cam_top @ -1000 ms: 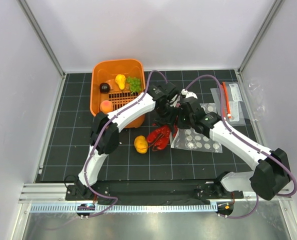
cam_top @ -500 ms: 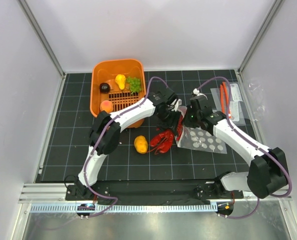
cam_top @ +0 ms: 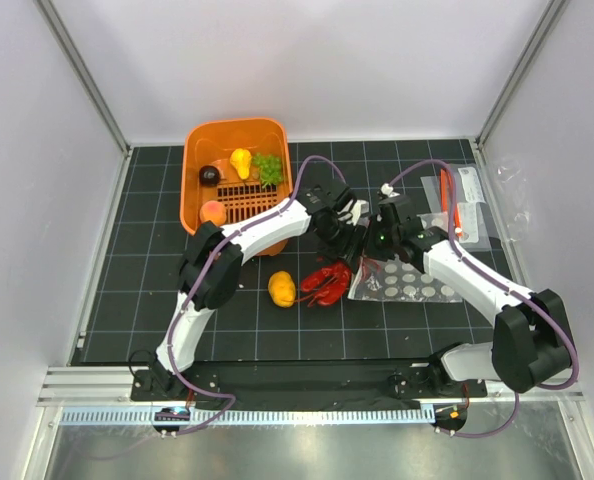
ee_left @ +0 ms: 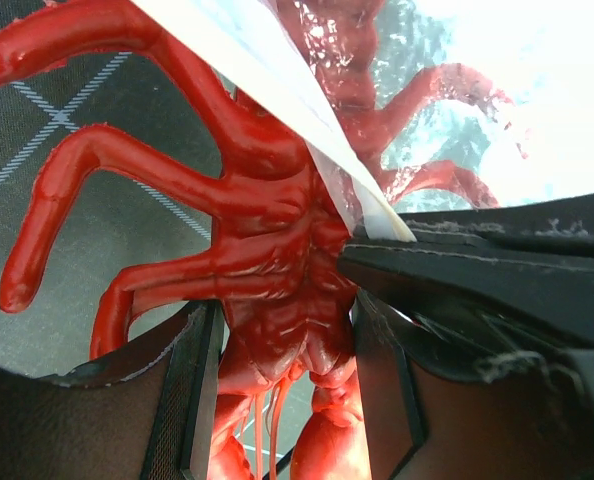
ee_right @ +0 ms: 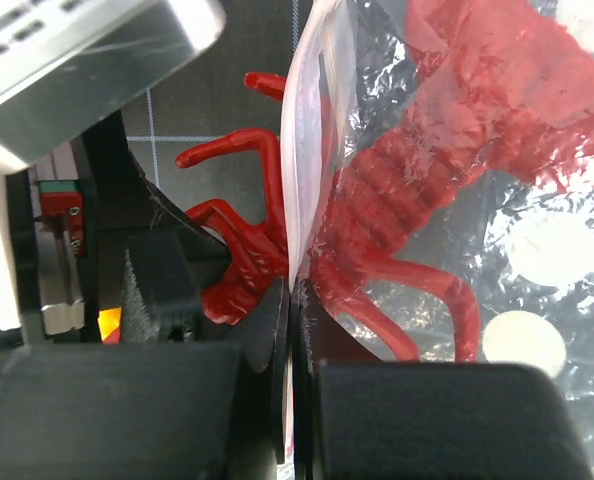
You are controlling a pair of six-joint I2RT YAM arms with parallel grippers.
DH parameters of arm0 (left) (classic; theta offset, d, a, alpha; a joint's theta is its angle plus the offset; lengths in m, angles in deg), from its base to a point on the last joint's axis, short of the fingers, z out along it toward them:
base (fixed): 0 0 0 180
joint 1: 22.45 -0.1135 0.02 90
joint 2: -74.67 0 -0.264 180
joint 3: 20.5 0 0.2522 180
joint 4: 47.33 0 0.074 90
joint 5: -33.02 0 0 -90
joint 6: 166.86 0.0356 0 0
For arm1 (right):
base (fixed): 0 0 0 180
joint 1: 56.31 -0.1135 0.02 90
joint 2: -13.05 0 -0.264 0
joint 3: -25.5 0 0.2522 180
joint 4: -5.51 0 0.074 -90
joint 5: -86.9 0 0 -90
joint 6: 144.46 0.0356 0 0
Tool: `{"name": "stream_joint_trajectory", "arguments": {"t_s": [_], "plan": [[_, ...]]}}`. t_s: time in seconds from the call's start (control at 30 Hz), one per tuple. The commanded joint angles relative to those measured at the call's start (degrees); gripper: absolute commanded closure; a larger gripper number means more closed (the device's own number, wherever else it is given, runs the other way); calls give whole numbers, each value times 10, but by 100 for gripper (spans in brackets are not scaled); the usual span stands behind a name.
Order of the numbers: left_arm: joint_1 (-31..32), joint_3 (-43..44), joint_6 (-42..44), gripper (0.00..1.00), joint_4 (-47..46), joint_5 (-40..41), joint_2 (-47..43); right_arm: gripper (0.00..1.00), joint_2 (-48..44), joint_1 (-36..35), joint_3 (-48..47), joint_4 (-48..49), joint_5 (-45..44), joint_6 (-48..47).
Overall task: Place the food in the zip-top bag and seal the zipper
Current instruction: Place the fake lobster in the zipper food storage bag.
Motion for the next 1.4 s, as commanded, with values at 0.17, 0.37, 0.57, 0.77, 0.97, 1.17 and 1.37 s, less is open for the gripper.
{"name": "stream_joint_trajectory", "arguments": {"t_s": [0.17,0.37,0.57,0.77,0.97,1.17,1.37], "plan": [[4,1,5,52,-43,-33,-27,99,6,11,12,29,16,-8],[2,7,13,32,-32,-16,-33,99,10,13,17,29,11,-15],[2,6,14,15,-17,-5,-33,99,5,16,28,32,12,-17],[1,12,29,18,0,30,-65,99,0,16,32,32,13,-21],[-9,-29,16,19,9,69,-118,99,1,17,31,34,12,-25],[-35,-88,1,24,3,78,-159,99,2,17,27,33,11,-25],[-42,-105,21,34,18,87,-140,99,1,17,25,33,13,-25]]}}
